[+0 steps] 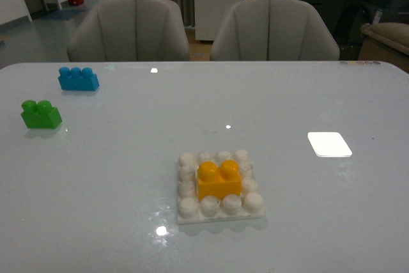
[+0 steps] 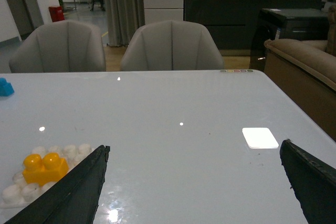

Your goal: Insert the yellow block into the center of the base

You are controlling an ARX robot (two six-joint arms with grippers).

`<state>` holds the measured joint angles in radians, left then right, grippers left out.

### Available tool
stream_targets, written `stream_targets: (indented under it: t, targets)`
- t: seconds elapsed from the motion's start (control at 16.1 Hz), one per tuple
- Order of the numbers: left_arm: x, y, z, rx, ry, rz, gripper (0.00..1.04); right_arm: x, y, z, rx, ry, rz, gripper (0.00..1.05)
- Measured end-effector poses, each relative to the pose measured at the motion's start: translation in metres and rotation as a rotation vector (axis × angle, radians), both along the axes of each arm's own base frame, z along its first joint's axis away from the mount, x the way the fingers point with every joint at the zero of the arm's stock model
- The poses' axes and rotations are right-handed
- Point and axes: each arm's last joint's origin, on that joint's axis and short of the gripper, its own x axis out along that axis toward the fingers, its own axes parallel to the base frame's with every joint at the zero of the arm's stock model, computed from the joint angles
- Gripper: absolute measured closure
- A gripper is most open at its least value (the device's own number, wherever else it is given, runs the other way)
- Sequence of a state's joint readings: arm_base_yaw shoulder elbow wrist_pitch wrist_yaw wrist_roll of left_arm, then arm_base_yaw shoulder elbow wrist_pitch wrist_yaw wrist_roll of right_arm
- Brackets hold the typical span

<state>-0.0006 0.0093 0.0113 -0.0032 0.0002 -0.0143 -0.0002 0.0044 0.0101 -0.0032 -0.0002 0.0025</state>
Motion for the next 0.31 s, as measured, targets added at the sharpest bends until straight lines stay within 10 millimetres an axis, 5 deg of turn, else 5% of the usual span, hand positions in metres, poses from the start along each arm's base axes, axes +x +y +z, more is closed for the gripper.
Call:
stream_targets:
  t: [0.25,0.31]
  targets:
    - [0.0000,0.0000,-0.0001,0.000,0.000,0.000,0.09,0.0000,0.0000,0.0000,0.000,0.000,0.000,0.06]
    - [0.0000,0.0000,-0.0001,0.000,0.000,0.000,0.07,0.0000,0.0000,0.0000,0.000,0.000,0.000,0.06]
